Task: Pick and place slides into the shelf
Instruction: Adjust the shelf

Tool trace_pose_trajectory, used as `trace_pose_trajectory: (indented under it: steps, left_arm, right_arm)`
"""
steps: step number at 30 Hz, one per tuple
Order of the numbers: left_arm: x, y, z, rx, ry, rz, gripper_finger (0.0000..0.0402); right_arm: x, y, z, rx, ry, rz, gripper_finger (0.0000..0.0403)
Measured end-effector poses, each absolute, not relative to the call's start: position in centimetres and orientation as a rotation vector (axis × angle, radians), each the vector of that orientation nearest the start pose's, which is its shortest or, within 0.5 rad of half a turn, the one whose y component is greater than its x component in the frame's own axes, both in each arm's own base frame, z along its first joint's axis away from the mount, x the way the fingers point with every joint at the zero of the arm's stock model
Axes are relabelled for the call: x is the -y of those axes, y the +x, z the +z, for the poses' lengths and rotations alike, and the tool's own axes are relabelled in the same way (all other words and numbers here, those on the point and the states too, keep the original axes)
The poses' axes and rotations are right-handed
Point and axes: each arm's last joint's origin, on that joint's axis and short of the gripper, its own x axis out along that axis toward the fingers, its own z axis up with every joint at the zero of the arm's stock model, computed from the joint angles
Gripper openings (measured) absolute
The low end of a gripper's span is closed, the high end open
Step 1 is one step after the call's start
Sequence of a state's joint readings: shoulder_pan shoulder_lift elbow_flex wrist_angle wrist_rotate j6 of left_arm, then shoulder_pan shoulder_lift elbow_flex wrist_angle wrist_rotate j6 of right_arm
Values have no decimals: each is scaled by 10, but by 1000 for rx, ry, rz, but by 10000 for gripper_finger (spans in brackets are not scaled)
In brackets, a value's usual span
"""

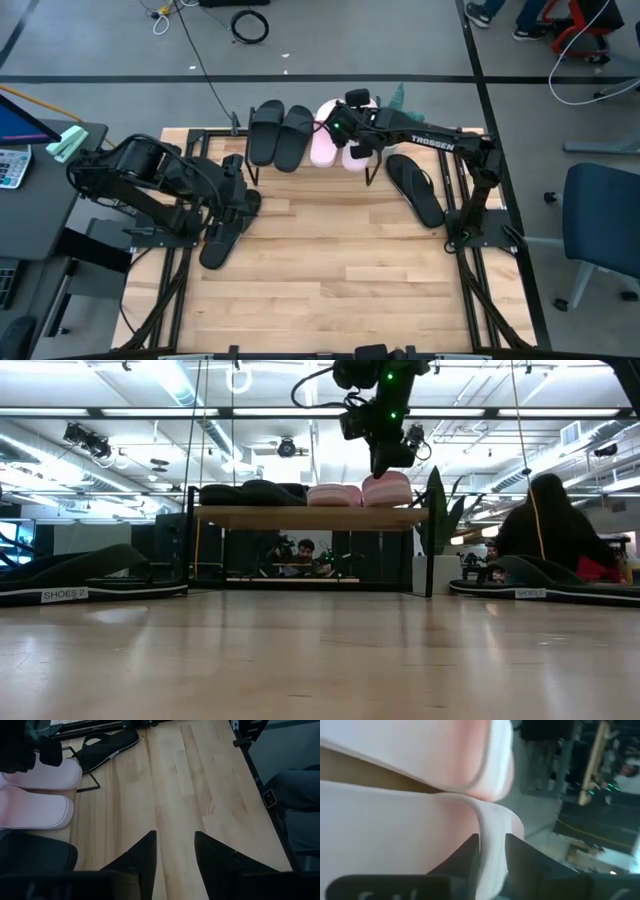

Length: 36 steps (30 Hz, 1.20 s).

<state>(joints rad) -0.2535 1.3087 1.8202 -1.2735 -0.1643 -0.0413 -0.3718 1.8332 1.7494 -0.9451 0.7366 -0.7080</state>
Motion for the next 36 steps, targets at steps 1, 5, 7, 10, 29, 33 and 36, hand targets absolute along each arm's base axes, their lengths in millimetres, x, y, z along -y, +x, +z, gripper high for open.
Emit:
trace_pose_trajectory:
  steps: [1,5,7,10,29,33,36]
  left_arm:
    - [47,200,464,-748,119,-70,141]
    - [47,200,464,-751,120,-69,146]
    - [47,200,464,-751,120,-69,148]
    - [47,200,464,-752,121,-69,148]
    - [46,198,462,-782,110,-61,148]
    - [46,198,461,-788,112,-61,152]
    - [46,198,461,-788,114,-63,153]
  right_arm:
    - [155,351,322,-1385,-775,-616,105]
    - [144,353,326,-1340,-740,-663,113]
    - [136,354,328,-1303,-709,-682,113]
    - [129,354,331,-1266,-671,-683,113]
    - [124,342,328,-1008,34,-890,9]
    - [122,339,305,-1078,50,-880,4]
    - [124,337,290,-1101,12,-926,5]
